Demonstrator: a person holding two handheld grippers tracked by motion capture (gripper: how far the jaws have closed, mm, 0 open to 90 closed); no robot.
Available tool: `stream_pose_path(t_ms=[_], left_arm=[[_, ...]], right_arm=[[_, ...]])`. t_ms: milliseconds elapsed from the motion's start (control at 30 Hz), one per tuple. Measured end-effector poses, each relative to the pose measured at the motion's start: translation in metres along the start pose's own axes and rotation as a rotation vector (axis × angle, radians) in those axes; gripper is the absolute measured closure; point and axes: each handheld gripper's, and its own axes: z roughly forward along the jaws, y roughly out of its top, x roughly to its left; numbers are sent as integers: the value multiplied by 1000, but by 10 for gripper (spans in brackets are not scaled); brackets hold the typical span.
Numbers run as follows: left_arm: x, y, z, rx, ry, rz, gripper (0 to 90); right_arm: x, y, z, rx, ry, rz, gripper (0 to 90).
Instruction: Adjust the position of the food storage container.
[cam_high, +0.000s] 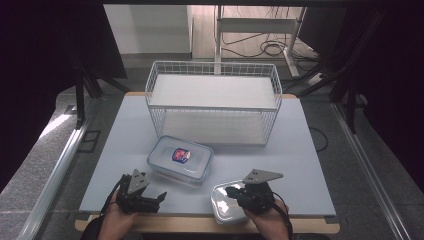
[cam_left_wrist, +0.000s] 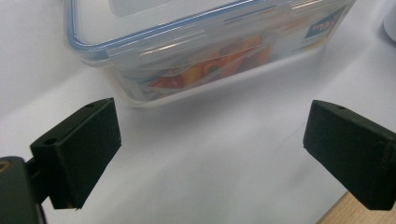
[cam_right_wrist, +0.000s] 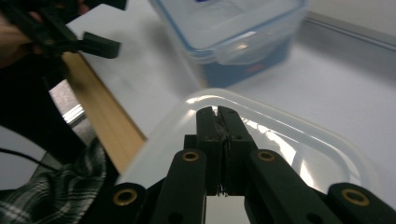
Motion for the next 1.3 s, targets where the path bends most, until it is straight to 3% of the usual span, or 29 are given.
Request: stream_pose_path(t_ms=[333, 433, 533, 633, 700, 833, 933, 1300], left_arm=[[5, 0, -3, -18, -2, -22, 40], [5, 0, -3, -17, -1, -22, 40], [4, 0, -2, -14, -3, -19, 40], [4, 0, -2, -13, -4, -19, 40], [3, 0, -2, -13, -4, -19, 40], [3, 0, -2, -12, -4, -18, 39], [3, 0, -1, -10, -4, -18, 39], [3, 0, 0, -5, -4, -19, 39]], right_arm=[[33, 7, 25, 58, 99, -50, 891], [37, 7, 29, 73, 105, -65, 891], [43, 2, 40, 121, 109, -97, 890], [44, 0, 41, 127, 118, -93, 891], [44, 1, 40, 134, 99, -104, 890], [34, 0, 34, 132, 68, -82, 890], [19, -2, 23, 127, 14, -56, 890], [-25, -9, 0, 88, -91, 29, 889]])
